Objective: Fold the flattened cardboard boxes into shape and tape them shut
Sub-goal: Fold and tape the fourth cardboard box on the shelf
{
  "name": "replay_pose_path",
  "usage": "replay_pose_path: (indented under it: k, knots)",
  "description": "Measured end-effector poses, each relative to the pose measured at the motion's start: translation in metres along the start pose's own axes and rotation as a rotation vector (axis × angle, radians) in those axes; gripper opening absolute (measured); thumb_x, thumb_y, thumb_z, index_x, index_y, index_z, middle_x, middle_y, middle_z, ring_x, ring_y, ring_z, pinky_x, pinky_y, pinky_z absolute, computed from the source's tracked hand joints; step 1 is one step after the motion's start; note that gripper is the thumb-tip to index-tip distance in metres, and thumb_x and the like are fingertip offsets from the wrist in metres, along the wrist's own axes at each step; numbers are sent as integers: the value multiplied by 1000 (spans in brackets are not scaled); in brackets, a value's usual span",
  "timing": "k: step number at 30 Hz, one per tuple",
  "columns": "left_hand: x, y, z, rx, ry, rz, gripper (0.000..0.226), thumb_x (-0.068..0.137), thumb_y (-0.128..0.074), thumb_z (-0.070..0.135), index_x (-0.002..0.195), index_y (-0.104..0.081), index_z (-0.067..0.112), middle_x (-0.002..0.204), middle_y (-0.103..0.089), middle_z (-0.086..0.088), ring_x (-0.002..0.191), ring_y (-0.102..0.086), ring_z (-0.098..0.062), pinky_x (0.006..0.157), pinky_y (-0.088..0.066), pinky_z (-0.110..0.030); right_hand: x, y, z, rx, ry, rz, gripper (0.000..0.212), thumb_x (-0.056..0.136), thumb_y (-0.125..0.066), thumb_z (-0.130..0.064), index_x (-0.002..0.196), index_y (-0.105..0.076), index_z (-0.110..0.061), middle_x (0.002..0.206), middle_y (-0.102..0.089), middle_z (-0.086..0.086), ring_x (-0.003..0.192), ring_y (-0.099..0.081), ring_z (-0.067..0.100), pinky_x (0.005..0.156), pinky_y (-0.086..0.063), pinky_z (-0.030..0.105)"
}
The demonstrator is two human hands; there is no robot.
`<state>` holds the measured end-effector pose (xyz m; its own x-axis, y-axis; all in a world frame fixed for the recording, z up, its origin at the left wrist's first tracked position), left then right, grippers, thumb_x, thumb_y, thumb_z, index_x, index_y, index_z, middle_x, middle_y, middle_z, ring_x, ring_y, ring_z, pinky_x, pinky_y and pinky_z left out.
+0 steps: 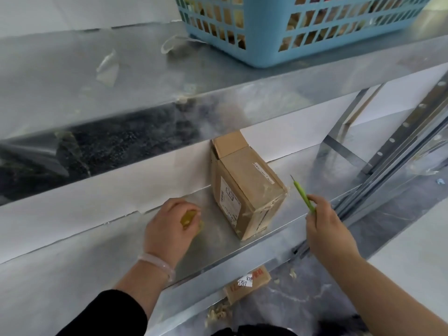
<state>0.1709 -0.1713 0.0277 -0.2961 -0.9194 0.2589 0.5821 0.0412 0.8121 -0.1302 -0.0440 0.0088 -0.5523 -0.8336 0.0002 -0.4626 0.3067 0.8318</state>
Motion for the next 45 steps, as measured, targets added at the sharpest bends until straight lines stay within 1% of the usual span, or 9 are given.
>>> replay_pose_path:
  k: [8, 13, 19, 24, 28, 33, 37, 40, 45]
  knots:
    - [-24, -12, -16, 202, 48, 97, 21, 78, -53, 43, 79, -72, 32, 104, -61, 5, 86, -64, -21, 78, -40, -36, 71, -50, 25, -320, 66, -299, 60, 93, -43, 0, 146, -36, -27, 125, -49, 10, 104, -51, 27, 93, -45, 39]
    - [-52, -31, -8, 262, 51, 35, 20, 77, -55, 42, 74, -72, 33, 99, -63, 8, 85, -62, -20, 82, -32, -33, 75, -55, 19, -512, 243, -283, 57, 98, -41, -25, 152, -23, -34, 145, -40, 1, 131, -38, 23, 109, -33, 41]
    - [-85, -55, -19, 286, 229, -69, 25, 77, -50, 43, 71, -73, 35, 99, -67, 12, 80, -68, -19, 77, -34, -29, 52, -22, -8, 341, 222, -248, 44, 104, -37, -34, 147, -38, -34, 147, -42, -10, 134, -36, 5, 117, -27, 33]
    - [-83, -46, 15, 165, 266, 79, 44, 89, -38, 37, 114, -70, 21, 139, -53, -7, 124, -53, -31, 98, -45, -47, 22, -5, -49, 909, 269, -355, 49, 93, -36, -41, 142, -35, -40, 145, -44, -22, 135, -38, -7, 114, -30, 17]
    - [-69, -48, 51, 42, 212, 70, 59, 96, -25, 43, 146, -38, 15, 152, -30, 4, 139, -28, -12, 114, -24, -33, 12, -16, -68, 869, 250, -467, 46, 101, -34, -30, 145, -25, -37, 149, -36, -24, 131, -30, -21, 102, -25, -2]
    - [-73, -88, 9, 309, 189, -282, 54, 91, -38, 33, 137, -52, 8, 142, -51, -5, 132, -47, -26, 100, -49, -45, 10, -23, -67, 874, 149, -515, 47, 104, -35, -28, 150, -29, -33, 148, -36, -23, 133, -33, -11, 90, -27, -9]
    - [-75, -88, -10, 514, 204, -352, 60, 100, -35, 22, 154, -10, 28, 159, -1, 14, 149, -2, -14, 120, -7, -38, 13, -24, -60, 916, 81, -557, 52, 99, -38, -40, 150, -35, -34, 146, -43, -23, 136, -37, -6, 98, -31, -1]
    - [-72, -68, -18, 631, 357, -361, 58, 100, -31, 23, 154, -11, 31, 161, -2, 14, 149, 2, -15, 120, -3, -38, 13, -23, -60, 875, 97, -572, 67, 85, -40, -56, 149, -37, -37, 148, -42, -23, 139, -34, -4, 117, -27, 21]
    - [-70, -36, 29, 48, 337, 105, 57, 100, -25, 40, 151, -27, 16, 155, -28, 4, 144, -25, -16, 116, -21, -28, 13, -24, -59, 809, 73, -589, 72, 79, -38, -67, 148, -35, -45, 149, -39, -25, 140, -33, -2, 121, -23, 31]
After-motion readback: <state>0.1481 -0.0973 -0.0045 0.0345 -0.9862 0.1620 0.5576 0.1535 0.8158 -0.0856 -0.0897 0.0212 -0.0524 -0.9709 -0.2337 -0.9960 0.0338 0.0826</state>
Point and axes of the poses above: each hand's wrist, its own x-axis towards the middle knuckle, its own y-axis out of the back of the hand, z = x × y, the point moved 8 cm from there along x, towards the middle knuckle
